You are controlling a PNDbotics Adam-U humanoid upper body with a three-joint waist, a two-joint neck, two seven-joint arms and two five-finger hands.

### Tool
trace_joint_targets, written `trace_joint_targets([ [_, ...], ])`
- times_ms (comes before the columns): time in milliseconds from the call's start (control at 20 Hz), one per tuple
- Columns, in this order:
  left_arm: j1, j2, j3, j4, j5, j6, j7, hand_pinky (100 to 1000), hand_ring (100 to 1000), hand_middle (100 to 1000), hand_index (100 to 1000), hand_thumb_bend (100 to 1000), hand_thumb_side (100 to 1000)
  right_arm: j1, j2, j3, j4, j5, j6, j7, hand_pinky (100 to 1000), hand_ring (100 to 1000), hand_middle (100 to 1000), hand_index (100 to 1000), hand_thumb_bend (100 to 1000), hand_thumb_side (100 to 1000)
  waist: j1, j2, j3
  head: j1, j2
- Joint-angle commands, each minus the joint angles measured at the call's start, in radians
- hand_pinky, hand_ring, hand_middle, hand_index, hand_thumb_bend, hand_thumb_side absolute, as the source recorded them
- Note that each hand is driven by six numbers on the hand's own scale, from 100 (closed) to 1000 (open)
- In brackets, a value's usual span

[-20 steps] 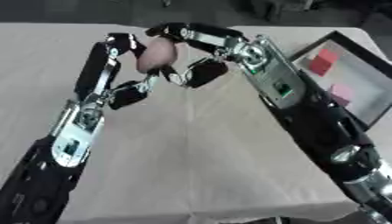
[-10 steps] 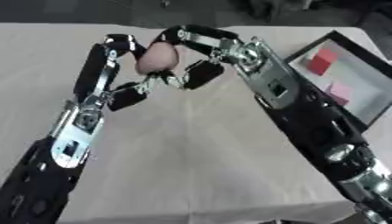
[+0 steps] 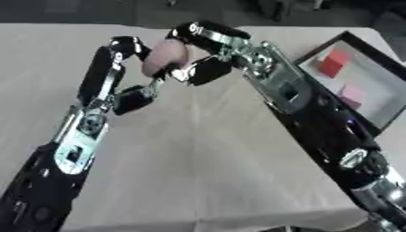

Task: Pick up the objects with one hand, pass them to the other hand, and then place them into the box on the other side of the table.

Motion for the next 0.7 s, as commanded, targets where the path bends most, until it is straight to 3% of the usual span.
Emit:
trace_joint_targets([
  [50,-0.011,0.009,0.014,0.000,-0.025,0.046,0.000,763,604,581,816,616,329,-0.016,-0.029,-0.011,-0.044,-0.013,0.009,-0.003,1000,871,673,603,100,100,0.005,-0.018,-0.001,-0.001,-0.007],
  [100,-0.010,0.010,0.018,0.004,-0.034,0.067,0.000,783,629,613,857,670,427,-0.011,-0.038,-0.015,-0.053,-0.015,0.011,-0.005,1000,870,672,602,100,100,0.005,-0.018,-0.001,-0.002,-0.008],
  [300,-0.005,0.011,0.033,0.014,-0.049,0.151,0.023,789,636,620,880,732,613,0.004,-0.061,-0.029,-0.087,-0.023,0.027,-0.013,1000,870,674,605,100,100,0.006,-0.019,-0.002,-0.002,-0.010],
  [500,0.000,0.015,0.043,0.016,-0.036,0.214,0.052,783,623,606,868,702,613,0.016,-0.078,-0.046,-0.115,-0.041,0.043,-0.023,1000,869,676,609,100,100,0.007,-0.021,-0.003,-0.001,-0.009],
  [700,0.007,0.029,0.051,0.009,-0.003,0.233,0.069,775,611,585,825,668,577,0.034,-0.108,-0.076,-0.146,-0.059,0.058,-0.043,1000,869,680,615,100,100,0.009,-0.025,-0.006,-0.003,-0.005],
])
